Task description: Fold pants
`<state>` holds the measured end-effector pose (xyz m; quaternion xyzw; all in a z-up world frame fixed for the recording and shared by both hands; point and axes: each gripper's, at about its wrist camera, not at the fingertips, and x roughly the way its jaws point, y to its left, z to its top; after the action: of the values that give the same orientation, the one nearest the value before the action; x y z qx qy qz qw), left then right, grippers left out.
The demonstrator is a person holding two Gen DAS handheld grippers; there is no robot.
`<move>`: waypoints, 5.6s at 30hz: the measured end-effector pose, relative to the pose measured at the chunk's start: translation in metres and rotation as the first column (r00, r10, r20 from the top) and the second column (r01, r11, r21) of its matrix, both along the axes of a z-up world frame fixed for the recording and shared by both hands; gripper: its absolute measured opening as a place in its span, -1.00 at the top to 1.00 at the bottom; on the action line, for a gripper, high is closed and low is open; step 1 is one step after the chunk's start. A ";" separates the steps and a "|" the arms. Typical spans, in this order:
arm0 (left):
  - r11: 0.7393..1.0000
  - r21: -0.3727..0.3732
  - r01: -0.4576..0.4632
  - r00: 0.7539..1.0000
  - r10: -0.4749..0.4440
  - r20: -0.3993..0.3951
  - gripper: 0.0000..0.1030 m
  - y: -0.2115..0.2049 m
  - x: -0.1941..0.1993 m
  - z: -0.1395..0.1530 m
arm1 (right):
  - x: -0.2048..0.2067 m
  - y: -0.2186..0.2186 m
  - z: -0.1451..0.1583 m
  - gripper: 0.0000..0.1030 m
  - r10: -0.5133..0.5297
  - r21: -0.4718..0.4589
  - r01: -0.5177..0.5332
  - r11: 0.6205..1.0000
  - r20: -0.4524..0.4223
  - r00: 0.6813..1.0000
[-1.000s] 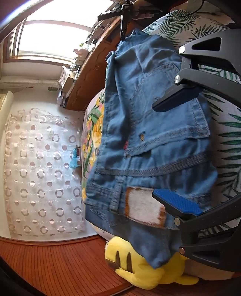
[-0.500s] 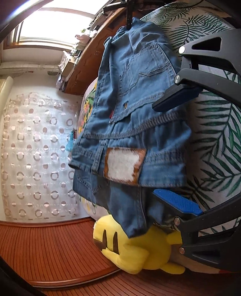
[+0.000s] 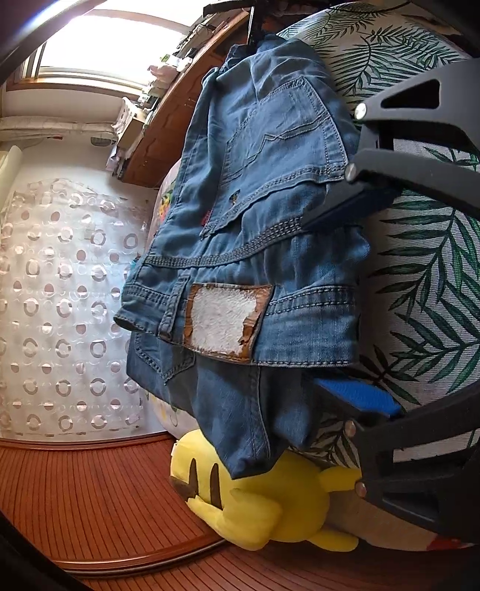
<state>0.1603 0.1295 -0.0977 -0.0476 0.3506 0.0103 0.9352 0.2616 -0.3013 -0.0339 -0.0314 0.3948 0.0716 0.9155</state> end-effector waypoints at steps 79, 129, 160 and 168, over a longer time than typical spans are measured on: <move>0.997 0.079 -0.023 0.994 0.014 0.113 0.96 0.012 -0.046 0.048 | -0.091 0.005 0.017 0.82 0.012 -0.109 0.017 0.994 0.257 0.966; 0.985 0.022 0.172 0.977 -0.173 0.127 -0.70 -0.055 -0.110 0.042 | -0.225 -0.043 -0.029 0.25 -0.006 0.084 -0.011 0.996 0.195 0.981; 0.954 0.048 0.297 0.948 -0.300 0.106 -0.70 -0.163 -0.082 0.035 | -0.205 -0.041 -0.032 0.67 -0.035 0.111 0.014 0.994 0.188 0.982; 0.954 0.042 0.295 0.947 -0.298 0.119 -0.70 -0.164 -0.089 0.032 | -0.214 -0.039 -0.026 0.88 -0.013 0.109 -0.014 0.994 0.247 0.969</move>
<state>0.0713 -0.0346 -0.0658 0.0160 0.2947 -0.1293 0.9467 0.0473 -0.3399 -0.0599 0.0102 0.2732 0.0891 0.9578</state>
